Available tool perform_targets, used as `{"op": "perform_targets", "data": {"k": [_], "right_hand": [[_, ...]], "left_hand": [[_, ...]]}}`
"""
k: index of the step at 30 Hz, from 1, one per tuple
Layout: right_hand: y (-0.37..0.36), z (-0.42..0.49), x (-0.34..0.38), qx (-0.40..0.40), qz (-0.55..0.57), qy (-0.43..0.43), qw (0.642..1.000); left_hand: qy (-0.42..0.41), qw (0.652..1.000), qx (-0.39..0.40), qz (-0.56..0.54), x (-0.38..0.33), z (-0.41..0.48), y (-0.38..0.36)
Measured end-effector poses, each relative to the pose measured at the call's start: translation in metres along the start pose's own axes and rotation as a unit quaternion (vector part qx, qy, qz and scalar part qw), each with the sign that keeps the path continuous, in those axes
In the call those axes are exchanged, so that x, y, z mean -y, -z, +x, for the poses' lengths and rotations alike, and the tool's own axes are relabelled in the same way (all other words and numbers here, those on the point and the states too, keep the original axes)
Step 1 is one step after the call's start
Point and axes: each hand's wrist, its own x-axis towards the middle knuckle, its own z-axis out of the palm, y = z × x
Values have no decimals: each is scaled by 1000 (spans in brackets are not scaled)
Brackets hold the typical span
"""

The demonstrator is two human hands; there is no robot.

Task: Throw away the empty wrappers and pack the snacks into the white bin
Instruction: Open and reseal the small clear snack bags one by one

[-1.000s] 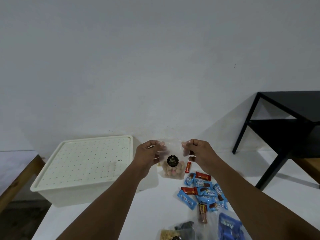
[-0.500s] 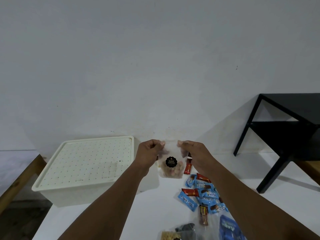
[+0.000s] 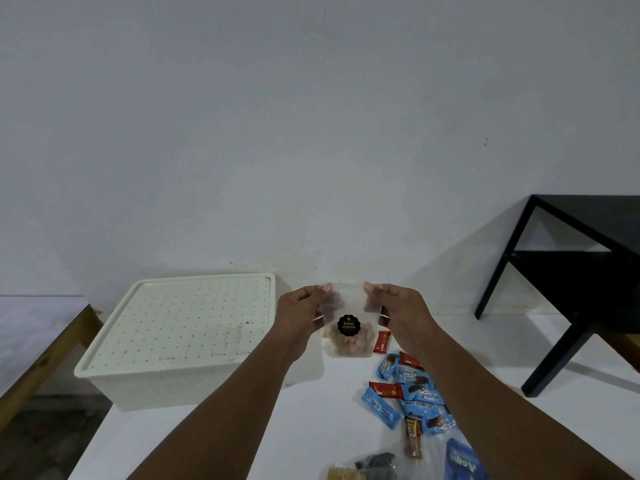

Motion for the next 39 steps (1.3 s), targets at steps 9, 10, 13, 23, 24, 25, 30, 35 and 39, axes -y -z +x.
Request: {"op": "perform_targets", "data": {"k": [9,10,13,23,24,25,30,35,39], "right_hand": [[5,1,-2,-68,-48,19,996],[6,1,-2,-66,-48,20,996],[6,-2,-3,-38,-33,11,999],[-2,2,-5,1,-134,62,989],[-2,3,-5,5,-149,63,987],[-2,3,-5,10,-159,62,985],[-8,-1,-1,30,-133,43,990],[-8,-1,2,39,-129,52,990],[-8,1,5,25,-145,70,987]], "left_hand": [[-7,1000,12,12,7,2,-2],[-14,1000,4,20,7,2,-3],[-40,998,-22,47,5,5,-4],[-19,998,-5,62,10,4,1],[-23,997,5,75,8,3,1],[-30,995,13,90,7,1,0],[-63,991,12,120,3,3,-1],[-65,985,34,153,2,3,-1],[-29,995,39,86,3,0,-2]]}}
